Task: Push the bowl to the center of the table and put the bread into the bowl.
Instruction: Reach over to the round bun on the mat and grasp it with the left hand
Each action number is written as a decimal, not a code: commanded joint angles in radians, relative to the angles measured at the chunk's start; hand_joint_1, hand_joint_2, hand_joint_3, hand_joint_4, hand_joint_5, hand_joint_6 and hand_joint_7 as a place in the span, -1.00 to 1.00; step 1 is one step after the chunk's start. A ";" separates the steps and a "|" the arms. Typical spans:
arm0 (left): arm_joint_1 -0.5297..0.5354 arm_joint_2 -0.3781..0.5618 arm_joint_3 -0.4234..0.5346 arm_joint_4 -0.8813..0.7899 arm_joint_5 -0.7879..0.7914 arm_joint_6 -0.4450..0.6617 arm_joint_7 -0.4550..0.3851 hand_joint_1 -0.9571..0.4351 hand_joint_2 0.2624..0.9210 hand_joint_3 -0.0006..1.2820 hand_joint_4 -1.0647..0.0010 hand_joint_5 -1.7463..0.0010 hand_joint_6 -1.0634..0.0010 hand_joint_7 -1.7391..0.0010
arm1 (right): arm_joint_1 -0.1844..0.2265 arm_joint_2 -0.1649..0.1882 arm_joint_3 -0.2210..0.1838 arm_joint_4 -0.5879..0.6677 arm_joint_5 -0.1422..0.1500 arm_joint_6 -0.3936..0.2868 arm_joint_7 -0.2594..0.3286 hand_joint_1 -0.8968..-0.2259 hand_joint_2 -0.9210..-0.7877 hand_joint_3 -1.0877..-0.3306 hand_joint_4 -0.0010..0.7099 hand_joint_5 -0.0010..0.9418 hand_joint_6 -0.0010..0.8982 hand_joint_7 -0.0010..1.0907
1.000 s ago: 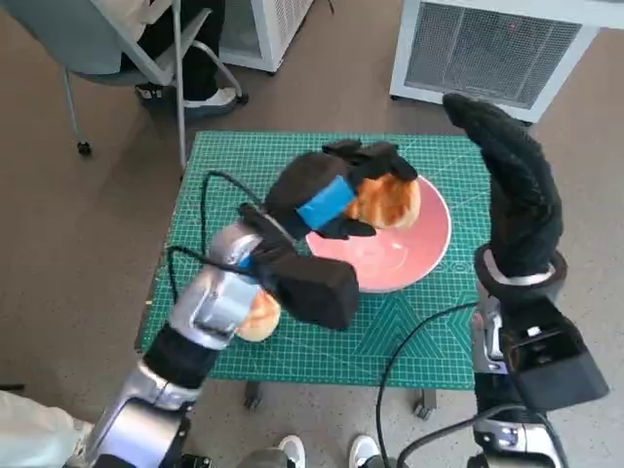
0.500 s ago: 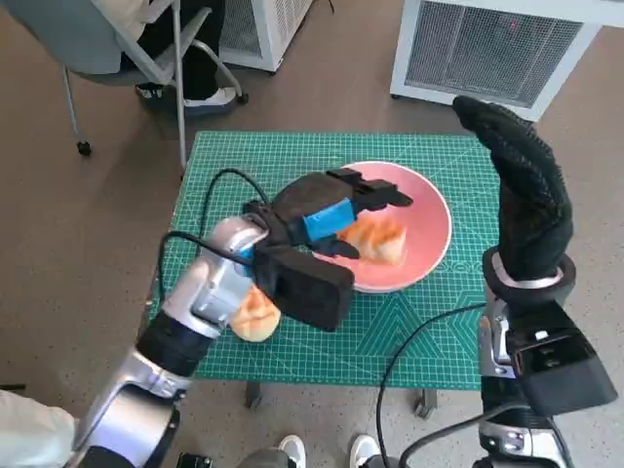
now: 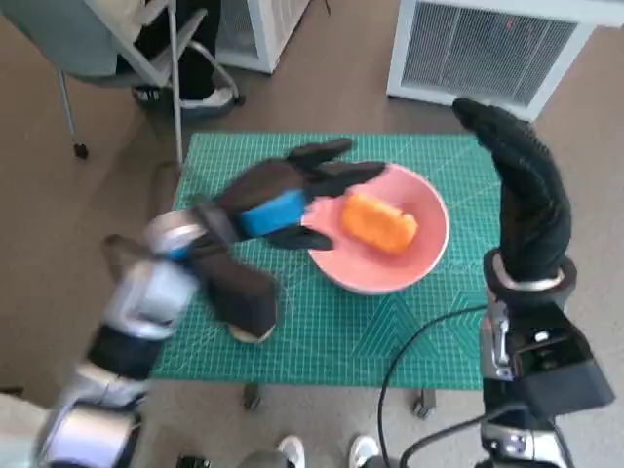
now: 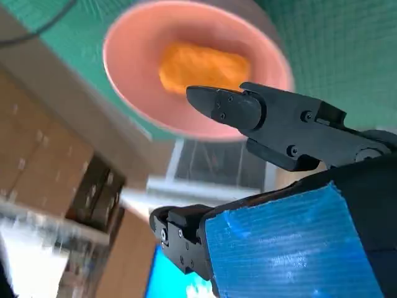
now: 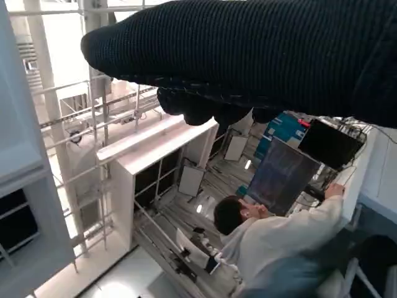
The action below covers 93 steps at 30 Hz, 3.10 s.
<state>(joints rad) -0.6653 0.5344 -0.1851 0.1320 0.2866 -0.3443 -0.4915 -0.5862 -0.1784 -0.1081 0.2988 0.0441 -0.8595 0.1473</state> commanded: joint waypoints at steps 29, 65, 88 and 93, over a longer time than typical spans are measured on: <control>0.408 0.214 0.152 -0.138 -0.078 -0.032 -0.097 -0.09 0.96 -1.00 0.39 0.97 0.31 0.85 | 0.009 -0.014 0.013 0.015 0.042 0.013 0.028 0.03 -1.00 -0.08 -0.18 -0.99 -0.96 0.27; 0.336 0.108 -0.088 0.040 0.071 0.155 -0.181 0.26 0.94 -0.99 0.43 0.97 0.19 0.95 | 0.031 -0.028 0.011 -0.030 0.063 0.050 0.058 0.05 -1.00 -0.10 -0.18 -1.00 -0.96 0.28; 0.322 0.125 -0.044 -0.009 0.067 0.175 -0.122 0.38 1.00 -0.70 -0.06 -0.58 0.09 -0.39 | 0.032 -0.014 0.015 -0.025 0.065 0.047 0.053 0.06 -1.00 -0.10 -0.18 -1.00 -0.96 0.28; 0.309 0.137 0.003 -0.078 0.047 0.184 -0.127 0.38 1.00 -0.73 -0.05 -0.56 0.02 -0.40 | 0.033 -0.012 0.017 -0.027 0.061 0.046 0.051 0.03 -1.00 -0.09 -0.18 -1.00 -0.96 0.28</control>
<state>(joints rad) -0.3420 0.6505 -0.2212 0.1103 0.3613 -0.1605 -0.6212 -0.5722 -0.1939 -0.0959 0.2681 0.1121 -0.8174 0.1938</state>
